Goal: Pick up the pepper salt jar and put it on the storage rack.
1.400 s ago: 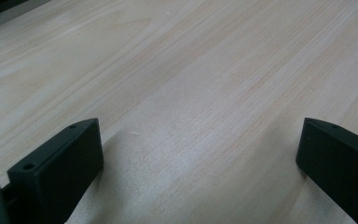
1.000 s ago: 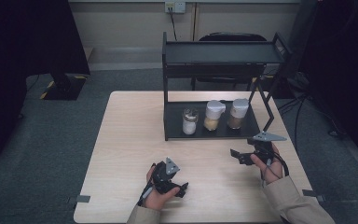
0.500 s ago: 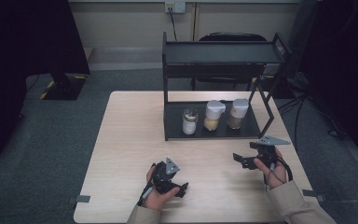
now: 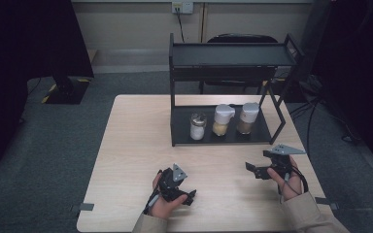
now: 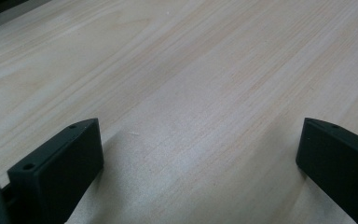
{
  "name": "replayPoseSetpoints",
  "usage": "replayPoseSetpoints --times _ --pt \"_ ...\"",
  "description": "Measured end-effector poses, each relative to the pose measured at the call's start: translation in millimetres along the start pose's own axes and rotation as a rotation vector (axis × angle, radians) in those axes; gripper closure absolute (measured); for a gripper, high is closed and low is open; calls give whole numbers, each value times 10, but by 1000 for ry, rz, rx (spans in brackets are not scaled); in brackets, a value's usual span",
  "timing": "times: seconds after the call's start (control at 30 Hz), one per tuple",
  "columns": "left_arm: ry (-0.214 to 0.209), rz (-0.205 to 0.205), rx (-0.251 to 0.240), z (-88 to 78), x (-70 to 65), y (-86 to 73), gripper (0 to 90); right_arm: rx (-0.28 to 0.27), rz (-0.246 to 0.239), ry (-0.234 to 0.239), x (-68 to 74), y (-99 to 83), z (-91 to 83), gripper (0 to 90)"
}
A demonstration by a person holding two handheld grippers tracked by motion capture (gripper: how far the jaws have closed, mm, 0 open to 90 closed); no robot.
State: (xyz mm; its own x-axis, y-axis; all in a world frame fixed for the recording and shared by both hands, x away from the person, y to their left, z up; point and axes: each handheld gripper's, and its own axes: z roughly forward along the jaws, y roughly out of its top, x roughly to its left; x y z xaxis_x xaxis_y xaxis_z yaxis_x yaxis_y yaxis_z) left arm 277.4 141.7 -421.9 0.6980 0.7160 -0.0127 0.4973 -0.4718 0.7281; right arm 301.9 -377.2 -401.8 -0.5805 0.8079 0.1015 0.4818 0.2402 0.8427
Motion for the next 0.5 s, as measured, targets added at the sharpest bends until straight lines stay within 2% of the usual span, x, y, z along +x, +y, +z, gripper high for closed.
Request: replayPoseSetpoints --times 0.5 --pt "0 -1 0 0 0 0 0 15 -16 11 45 -71 -38 12"
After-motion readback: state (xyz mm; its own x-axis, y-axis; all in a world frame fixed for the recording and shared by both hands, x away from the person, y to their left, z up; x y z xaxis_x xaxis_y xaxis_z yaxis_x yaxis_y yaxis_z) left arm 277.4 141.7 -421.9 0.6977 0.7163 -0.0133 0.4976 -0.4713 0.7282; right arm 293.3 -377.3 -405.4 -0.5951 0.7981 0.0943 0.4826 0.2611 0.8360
